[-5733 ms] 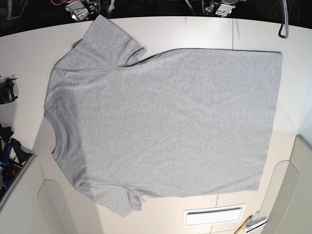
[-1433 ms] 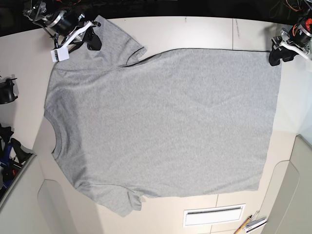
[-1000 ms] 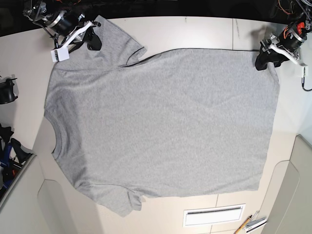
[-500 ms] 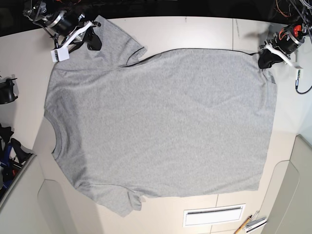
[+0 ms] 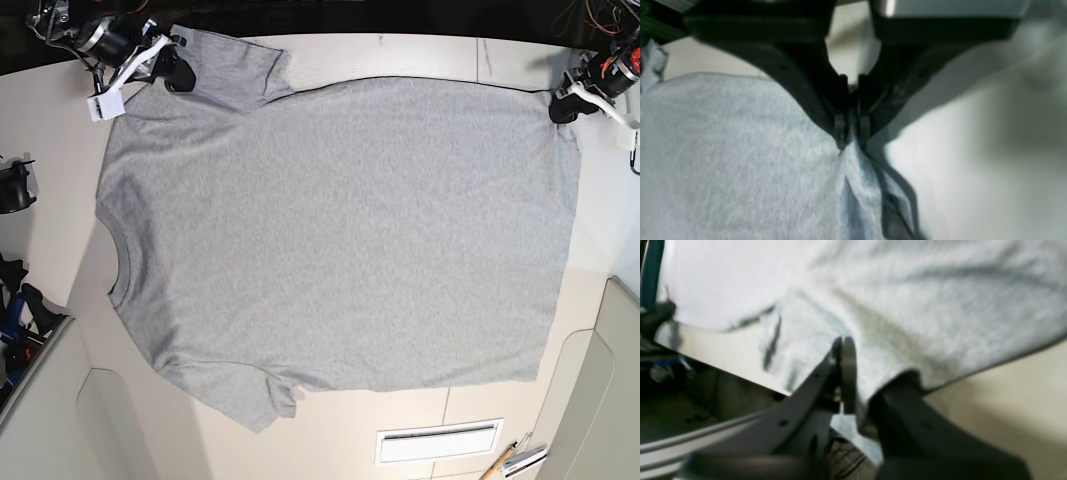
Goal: Fold the T-shirt properly
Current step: 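Lift the gripped edge with both grippers and fold it over the shirt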
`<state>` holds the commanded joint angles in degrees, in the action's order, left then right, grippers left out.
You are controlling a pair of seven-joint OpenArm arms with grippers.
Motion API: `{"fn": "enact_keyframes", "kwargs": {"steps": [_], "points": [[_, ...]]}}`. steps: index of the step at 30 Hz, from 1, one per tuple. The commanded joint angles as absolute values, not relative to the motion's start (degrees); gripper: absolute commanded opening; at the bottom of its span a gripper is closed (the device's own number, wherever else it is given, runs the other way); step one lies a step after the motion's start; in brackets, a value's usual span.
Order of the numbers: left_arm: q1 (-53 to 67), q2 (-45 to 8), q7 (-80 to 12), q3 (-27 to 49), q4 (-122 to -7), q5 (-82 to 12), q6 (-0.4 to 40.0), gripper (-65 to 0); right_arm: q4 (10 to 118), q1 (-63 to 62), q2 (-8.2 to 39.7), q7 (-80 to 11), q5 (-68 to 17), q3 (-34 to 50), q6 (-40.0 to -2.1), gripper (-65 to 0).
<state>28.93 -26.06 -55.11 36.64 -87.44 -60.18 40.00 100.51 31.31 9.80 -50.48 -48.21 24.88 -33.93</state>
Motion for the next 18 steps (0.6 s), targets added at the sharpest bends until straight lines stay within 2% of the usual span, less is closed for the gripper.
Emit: {"fn": "enact_keyframes", "kwargs": {"steps": [7,18], "points": [[28.75,-27.00,-56.47,37.17,-88.03,-65.56,40.00,-65.0,100.75,31.29,9.78,-54.28,-55.42,27.42,-35.81,-65.0],[27.07,-27.83,-55.24,37.21,-91.57,-63.94,40.00,-65.0,110.13,29.76,9.65,-54.89,-55.90,27.42,-35.55,-65.0]]}}
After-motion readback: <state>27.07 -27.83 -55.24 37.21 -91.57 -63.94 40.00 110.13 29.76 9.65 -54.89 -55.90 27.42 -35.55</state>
